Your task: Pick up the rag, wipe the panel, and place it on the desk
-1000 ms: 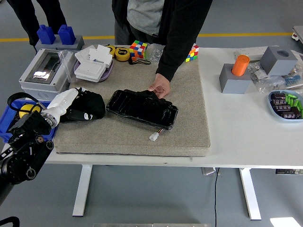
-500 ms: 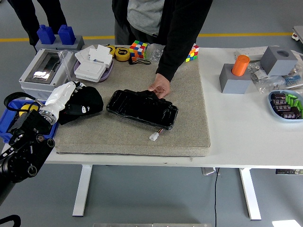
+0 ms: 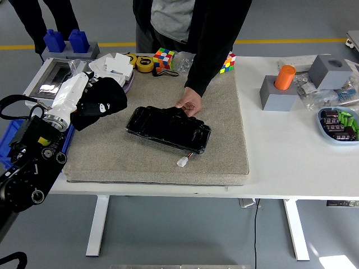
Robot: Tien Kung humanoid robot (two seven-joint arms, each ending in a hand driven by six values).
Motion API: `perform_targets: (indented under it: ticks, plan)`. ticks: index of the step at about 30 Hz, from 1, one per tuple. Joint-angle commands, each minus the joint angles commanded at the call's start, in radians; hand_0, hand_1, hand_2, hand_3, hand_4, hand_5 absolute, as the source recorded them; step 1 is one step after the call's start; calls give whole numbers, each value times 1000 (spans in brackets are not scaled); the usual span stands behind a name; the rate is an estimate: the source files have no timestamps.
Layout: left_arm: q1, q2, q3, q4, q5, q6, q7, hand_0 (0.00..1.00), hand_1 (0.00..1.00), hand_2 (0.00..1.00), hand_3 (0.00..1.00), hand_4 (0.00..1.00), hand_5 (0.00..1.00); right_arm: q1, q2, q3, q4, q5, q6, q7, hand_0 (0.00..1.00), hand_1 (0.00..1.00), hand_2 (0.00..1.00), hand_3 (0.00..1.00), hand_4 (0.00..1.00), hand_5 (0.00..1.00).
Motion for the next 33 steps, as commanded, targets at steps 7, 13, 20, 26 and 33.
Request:
perform_targets:
  ticks: [7, 13, 20, 26, 33]
  plan:
    - [-12, -54, 55, 19, 43, 25, 29, 225, 311, 351, 547, 701, 2, 2, -2, -7, 2, 8, -2, 4, 591, 579, 525, 530, 984, 427]
    - [-30, -63, 73, 65, 56, 22, 36, 224, 305, 343, 546, 698, 2, 1, -2, -11, 3, 10, -4, 6, 593, 579, 524, 526, 982, 426]
    - [-38, -70, 100, 90, 53, 20, 38, 225, 301, 341, 546, 693, 2, 2, -1, -17, 8, 18, -4, 8, 596, 579, 522, 526, 981, 424]
    - [-45, -71, 125, 90, 43, 17, 40, 225, 296, 336, 546, 683, 2, 1, -2, -28, 13, 27, -4, 8, 596, 578, 521, 527, 975, 417]
    - [-49, -74, 171, 66, 23, 19, 37, 224, 284, 332, 545, 683, 2, 1, -1, -39, 19, 36, -4, 9, 594, 578, 520, 526, 971, 411]
